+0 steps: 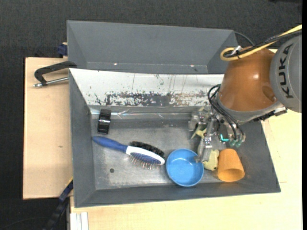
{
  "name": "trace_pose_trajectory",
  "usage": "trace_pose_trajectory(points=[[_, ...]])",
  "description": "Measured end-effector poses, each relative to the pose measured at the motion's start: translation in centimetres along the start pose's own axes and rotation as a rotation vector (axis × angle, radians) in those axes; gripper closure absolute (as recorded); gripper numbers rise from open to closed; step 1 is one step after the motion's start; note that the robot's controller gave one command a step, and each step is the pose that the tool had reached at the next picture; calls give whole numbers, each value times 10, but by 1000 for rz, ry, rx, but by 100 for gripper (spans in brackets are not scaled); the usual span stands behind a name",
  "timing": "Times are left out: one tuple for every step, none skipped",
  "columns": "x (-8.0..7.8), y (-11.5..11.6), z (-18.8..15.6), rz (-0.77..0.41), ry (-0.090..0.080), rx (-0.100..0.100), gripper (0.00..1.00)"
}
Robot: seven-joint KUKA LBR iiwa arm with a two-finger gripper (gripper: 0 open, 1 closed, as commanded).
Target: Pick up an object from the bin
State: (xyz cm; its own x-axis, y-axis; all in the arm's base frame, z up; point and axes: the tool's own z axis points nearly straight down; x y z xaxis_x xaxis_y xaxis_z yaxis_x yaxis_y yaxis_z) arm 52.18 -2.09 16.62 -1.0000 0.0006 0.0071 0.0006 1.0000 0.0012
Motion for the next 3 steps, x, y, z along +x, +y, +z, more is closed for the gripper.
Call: trace_pose_trajectory(points=[[27,26,100,151,2,-1,0],[24,24,96,151,-9,0,100],[3,3,-83,106,-23,0,100]])
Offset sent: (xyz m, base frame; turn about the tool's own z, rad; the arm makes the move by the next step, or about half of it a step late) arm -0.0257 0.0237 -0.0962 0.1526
